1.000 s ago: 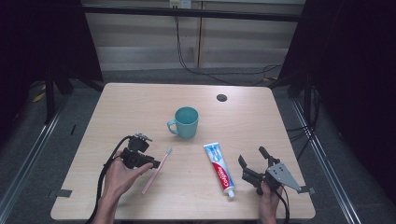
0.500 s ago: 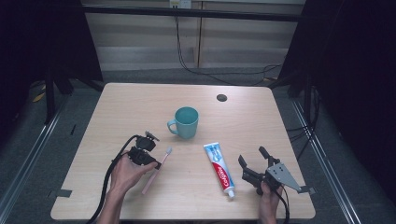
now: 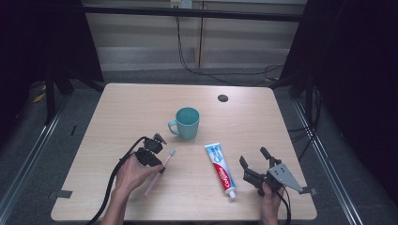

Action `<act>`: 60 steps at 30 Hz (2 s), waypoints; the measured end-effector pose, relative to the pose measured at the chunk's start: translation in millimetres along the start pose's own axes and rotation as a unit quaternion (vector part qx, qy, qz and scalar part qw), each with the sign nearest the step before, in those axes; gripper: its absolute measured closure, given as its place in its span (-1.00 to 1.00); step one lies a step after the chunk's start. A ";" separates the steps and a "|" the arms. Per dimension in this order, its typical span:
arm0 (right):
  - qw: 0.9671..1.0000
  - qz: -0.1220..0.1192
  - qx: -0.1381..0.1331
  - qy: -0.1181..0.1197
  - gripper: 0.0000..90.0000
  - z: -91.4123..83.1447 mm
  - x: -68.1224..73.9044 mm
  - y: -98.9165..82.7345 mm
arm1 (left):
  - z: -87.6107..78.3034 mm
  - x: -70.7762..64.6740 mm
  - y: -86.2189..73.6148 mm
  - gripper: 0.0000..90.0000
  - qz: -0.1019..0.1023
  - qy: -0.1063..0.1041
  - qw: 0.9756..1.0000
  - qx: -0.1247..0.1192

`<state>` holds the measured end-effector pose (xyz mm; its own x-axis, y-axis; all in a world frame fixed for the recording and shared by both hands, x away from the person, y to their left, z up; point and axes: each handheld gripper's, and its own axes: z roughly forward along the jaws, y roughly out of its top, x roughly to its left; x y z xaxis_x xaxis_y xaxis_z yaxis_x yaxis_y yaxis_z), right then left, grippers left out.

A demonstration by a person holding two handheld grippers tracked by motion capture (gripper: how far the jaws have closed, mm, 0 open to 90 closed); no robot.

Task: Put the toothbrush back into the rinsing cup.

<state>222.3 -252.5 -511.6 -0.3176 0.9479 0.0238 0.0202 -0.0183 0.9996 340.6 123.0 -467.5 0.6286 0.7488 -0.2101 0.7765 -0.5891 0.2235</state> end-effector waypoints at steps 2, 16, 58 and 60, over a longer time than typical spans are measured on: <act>1.000 -0.001 0.000 0.000 -0.68 -0.1 0.1 0.0 | 0.1 0.4 0.9 0.67 -0.003 -0.001 1.000 0.004; 1.000 -0.001 0.000 0.000 -0.68 0.0 0.0 0.0 | 0.0 0.6 3.1 0.77 -0.003 0.004 1.000 0.012; 1.000 0.000 0.000 0.000 -0.68 0.1 0.0 0.0 | -19.3 2.2 -6.7 0.87 -0.016 -0.054 0.995 -0.082; 1.000 0.001 0.000 -0.001 -0.68 0.1 0.0 0.0 | -22.8 1.6 -7.6 0.87 -0.018 -0.058 0.993 -0.097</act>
<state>222.3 -252.5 -511.6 -0.3166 0.9482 0.0253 0.0215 -0.0195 0.9996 334.8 135.6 -447.8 0.6100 0.7213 -0.3280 0.7827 -0.4842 0.3909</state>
